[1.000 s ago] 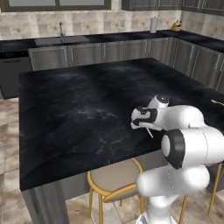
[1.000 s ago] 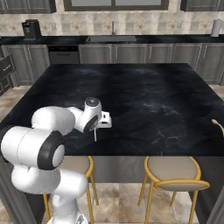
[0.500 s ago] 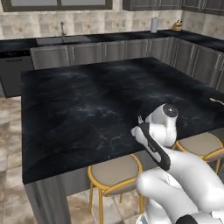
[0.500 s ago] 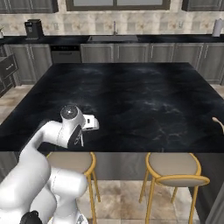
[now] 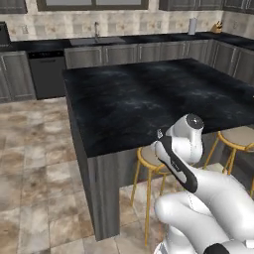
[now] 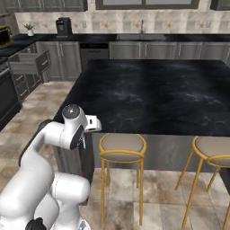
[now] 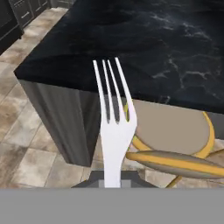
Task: Pick up the metallic utensils from the counter and place them in the open drawer. Make sure not to pick up any wooden utensils.
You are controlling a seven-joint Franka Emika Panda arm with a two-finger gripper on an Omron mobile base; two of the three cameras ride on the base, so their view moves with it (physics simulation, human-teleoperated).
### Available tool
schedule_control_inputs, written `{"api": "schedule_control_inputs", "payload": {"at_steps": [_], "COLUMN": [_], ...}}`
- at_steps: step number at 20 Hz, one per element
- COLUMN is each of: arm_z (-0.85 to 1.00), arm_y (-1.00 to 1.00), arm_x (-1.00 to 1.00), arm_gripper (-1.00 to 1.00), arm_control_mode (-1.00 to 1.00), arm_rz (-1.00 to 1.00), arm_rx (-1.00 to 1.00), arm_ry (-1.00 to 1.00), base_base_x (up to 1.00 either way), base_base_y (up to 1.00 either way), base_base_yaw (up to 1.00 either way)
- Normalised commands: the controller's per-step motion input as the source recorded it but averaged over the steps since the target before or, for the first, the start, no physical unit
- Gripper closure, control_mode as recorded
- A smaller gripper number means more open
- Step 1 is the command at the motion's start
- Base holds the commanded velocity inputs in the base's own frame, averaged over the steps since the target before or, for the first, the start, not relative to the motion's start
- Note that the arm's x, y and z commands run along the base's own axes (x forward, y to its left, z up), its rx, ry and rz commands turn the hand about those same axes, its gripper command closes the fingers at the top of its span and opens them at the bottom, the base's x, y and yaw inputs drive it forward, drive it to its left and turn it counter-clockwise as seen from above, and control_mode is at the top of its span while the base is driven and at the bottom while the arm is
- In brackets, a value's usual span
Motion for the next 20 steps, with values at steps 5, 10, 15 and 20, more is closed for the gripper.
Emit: {"api": "schedule_control_inputs", "payload": {"at_steps": [5, 10, 15, 20], "arm_z": [0.0, 0.0, 0.0, 0.0], "arm_y": [0.0, 0.0, 0.0, 0.0], "arm_x": [0.0, 0.0, 0.0, 0.0], "arm_gripper": [1.0, 1.0, 1.0, 1.0], "arm_control_mode": [1.0, 1.0, 1.0, 1.0], "arm_rz": [0.0, 0.0, 0.0, 0.0], "arm_rx": [0.0, 0.0, 0.0, 0.0], "arm_ry": [0.0, 0.0, 0.0, 0.0], "base_base_x": [-0.38, 0.0, 0.32, 0.82], "base_base_y": [1.0, 1.0, 1.0, 1.0], "base_base_yaw": [0.05, 0.0, -0.05, -0.14]}}
